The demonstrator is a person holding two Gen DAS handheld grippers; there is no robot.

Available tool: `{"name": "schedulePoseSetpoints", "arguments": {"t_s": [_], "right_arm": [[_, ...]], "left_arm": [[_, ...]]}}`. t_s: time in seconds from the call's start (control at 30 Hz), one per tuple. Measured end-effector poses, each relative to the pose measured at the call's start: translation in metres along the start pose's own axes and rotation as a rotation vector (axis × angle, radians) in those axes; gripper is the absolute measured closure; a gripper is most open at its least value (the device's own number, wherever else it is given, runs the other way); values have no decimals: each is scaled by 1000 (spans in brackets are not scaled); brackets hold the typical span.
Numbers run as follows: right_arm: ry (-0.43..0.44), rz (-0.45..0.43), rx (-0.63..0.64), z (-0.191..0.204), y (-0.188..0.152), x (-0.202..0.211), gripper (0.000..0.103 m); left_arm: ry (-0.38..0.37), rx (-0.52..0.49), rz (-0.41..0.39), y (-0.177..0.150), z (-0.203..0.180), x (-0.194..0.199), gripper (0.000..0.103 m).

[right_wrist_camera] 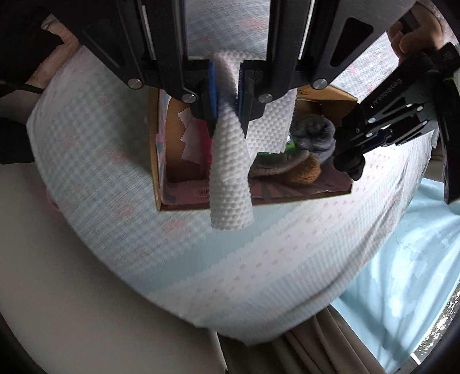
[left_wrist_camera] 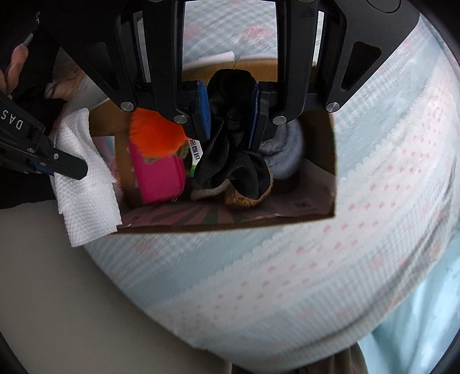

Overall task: Organize soft objects
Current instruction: 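Carry the sock and cloth into the box and open both tools, then lift both open tools up and away from the box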

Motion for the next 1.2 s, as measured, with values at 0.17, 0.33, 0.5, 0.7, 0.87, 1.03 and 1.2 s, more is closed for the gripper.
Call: {"name": "schedulePoseSetpoints", "arguments": {"t_s": [0.17,0.33,0.5,0.7,0.87,1.03,1.2], "right_arm": [[72,103,-28,-2,6,-29,92],[74,178,-45,-1,11,-49,90],[43,204,-77,-6,17,-57,15],[15,172,-84,-5,19,-47,8],[-1,140,-87,-2,15,-33,8],[-12,85,-76,10,9,-7,8],[-31,14,-60,25,-1,35,8]], "left_arm": [[18,-44,49,-3,-10,-18,83],[42,-105,70,-7,-16,-21,82],[58,-133,85,-8,-16,-24,0],[42,-140,79,-11,-16,-17,0],[32,-126,53,-13,-13,-1,0],[14,-96,2,-21,-5,28,0],[8,-77,-69,-32,6,73,0]]}}
Point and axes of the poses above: each gripper's, at about its wrist camera, not at the fingertips, and x roughly against the way its jaws point, z to its left, y to its top, the point moved 3 cm from there along -x, roughly the way its jaws point, and after that the axes turned 2 degrees about y, right-handed, at the moved point
